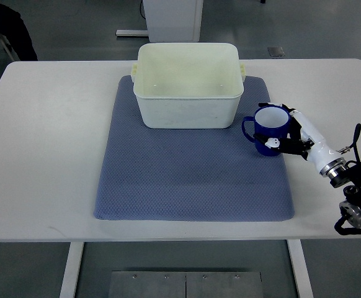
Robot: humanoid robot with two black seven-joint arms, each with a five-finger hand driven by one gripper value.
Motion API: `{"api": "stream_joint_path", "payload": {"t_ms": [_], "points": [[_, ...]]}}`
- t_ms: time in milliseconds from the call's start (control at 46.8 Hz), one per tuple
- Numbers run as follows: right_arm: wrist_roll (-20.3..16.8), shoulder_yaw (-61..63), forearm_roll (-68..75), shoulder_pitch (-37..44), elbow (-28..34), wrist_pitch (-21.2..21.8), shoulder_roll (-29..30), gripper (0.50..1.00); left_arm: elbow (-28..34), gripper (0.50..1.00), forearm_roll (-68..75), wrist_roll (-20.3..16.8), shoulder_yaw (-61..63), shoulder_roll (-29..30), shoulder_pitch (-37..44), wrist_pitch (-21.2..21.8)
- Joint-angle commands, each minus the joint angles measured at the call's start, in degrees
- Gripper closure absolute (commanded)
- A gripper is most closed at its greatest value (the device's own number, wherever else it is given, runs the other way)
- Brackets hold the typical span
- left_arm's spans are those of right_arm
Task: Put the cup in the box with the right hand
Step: 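Lift the blue mug with the right hand, raising it high, then carry the mug over the cream tub with the right hand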
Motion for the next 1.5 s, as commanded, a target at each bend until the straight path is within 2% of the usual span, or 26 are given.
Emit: {"api": "stream_joint_path", "payload": {"t_ms": [0,427,705,983,1474], "points": [[0.0,0.7,0.1,0.5,0.0,1.3,-1.5,1.000,0.0,0.500,0.0,0.0,0.0,0.0,0.0,-0.1],[0.0,6.5,1.0,7.2,-0.2,7.2,-7.4,1.000,0.0,0.500,0.0,0.0,0.0,0.0,-0.1,-0.1],[0.0,6.6,1.1,13.7,-0.1,8.9,-6.9,1.000,0.0,0.500,0.0,0.0,0.0,0.0,0.0,-0.1],[0.0,6.5,1.7,18.9,-0.1,8.8,-2.6,1.000,-0.1,0.500,0.0,0.0,0.0,0.0,0.0,0.0],[0.0,2.5,1.4,22.5,-2.2,7.8,7.9,1.000,0.0,0.500,0.0,0.0,0.0,0.0,0.0,-0.1]]}}
